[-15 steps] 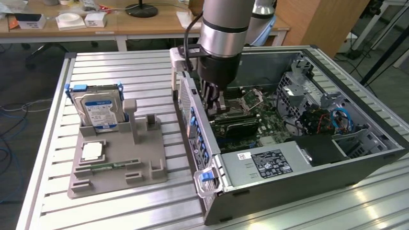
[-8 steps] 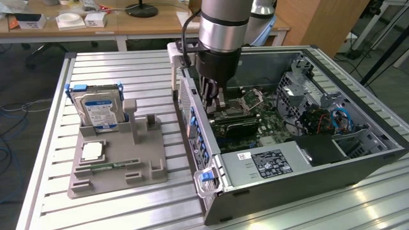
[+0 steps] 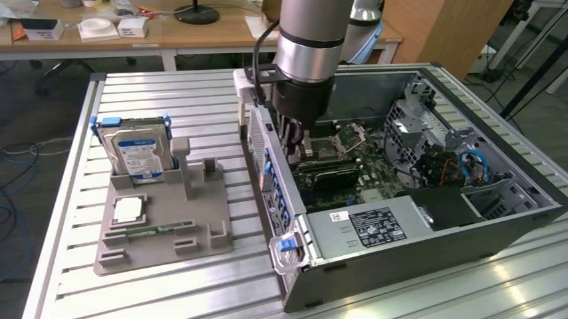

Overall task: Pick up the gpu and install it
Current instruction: 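Press down on the gpu until it lock into place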

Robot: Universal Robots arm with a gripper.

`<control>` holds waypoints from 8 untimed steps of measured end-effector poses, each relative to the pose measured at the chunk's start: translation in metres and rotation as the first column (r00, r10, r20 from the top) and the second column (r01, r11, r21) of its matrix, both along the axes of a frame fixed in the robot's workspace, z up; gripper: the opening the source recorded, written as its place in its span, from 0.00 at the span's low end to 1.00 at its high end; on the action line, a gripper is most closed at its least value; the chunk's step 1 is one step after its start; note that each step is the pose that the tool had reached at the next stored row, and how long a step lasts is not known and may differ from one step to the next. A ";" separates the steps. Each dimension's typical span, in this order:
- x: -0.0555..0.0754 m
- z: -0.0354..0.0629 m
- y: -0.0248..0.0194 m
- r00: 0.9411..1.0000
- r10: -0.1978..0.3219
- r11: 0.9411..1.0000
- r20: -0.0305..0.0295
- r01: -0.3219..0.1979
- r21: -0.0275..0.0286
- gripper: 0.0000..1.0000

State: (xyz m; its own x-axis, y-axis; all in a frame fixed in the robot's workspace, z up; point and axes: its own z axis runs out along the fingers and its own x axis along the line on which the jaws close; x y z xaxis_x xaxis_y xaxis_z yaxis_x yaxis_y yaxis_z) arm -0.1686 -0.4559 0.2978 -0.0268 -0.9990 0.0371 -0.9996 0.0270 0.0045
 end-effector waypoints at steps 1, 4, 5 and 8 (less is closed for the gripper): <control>0.000 0.0026 0.0001 1.000 0.000 1.000 0.001 0.000 0.002 0.11; 0.008 0.0085 0.0001 1.000 0.000 1.000 0.000 0.000 0.000 0.11; 0.013 0.0086 0.0000 1.000 0.000 1.000 0.000 0.000 0.000 0.11; 0.026 0.0086 -0.0001 1.000 0.000 1.000 0.000 0.000 0.002 0.11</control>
State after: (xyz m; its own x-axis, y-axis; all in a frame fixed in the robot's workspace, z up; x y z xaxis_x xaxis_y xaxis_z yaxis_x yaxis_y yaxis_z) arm -0.1422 -0.4560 0.3064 -0.0270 -0.9990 0.0349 -0.9996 0.0271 0.0045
